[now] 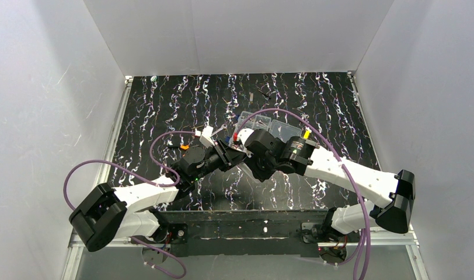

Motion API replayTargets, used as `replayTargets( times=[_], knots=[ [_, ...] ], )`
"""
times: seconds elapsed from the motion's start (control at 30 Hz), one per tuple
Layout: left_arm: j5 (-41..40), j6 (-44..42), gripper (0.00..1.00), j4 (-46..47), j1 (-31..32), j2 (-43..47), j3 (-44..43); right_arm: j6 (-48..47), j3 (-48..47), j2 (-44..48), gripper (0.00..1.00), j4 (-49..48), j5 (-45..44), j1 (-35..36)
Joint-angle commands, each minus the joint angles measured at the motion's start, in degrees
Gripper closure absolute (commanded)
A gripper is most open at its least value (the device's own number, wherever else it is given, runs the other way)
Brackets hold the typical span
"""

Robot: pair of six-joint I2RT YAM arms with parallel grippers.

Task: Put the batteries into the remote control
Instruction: Load the battery cover into the remote control.

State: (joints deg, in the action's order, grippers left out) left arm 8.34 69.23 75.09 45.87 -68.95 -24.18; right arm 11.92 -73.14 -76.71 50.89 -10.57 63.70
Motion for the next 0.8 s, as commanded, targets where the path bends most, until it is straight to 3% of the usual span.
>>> replayTargets(
  times=[0.0, 0.77],
  knots=[
    [3.0, 0.7, 1.00, 4.8, 0.5, 0.8, -2.3, -0.4, 0.3, 1.0, 0.67, -4.0, -3.4, -0.7],
    [2.6, 0.9, 1.00, 5.1, 0.5, 0.5, -1.8, 0.1, 0.6, 2.7, 0.52, -5.7, -0.3, -0.7]
  ],
)
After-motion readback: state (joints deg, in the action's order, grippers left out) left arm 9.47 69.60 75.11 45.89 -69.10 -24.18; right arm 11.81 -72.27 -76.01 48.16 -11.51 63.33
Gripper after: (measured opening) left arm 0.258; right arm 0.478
